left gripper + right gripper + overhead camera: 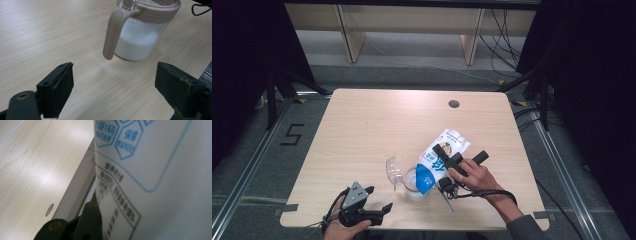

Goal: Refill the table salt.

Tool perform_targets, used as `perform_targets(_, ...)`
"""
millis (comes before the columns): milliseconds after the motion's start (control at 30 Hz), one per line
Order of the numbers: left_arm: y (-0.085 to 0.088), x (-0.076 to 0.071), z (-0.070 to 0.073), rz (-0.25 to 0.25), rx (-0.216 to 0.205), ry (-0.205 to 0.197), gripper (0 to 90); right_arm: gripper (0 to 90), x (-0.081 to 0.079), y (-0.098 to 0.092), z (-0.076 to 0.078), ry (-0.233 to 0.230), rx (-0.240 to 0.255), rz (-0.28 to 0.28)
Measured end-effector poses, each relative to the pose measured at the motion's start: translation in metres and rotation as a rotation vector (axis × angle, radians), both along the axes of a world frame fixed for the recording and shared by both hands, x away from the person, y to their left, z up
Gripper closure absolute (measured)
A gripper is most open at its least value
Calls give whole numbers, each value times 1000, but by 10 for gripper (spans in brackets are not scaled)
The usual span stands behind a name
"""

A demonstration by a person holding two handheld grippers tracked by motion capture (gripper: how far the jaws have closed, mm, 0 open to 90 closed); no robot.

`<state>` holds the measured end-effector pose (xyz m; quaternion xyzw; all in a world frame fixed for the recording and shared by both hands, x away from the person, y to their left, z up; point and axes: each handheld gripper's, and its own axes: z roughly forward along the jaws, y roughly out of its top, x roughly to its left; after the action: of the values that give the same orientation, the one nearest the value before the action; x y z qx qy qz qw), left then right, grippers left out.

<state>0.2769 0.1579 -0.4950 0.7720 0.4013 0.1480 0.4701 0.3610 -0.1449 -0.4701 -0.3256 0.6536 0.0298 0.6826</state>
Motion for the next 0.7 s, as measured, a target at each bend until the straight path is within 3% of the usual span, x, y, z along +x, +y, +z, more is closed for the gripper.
perform_targets(700,0,0,0,-1,-1,2,150,781,-1,0,1,-8,-2,2)
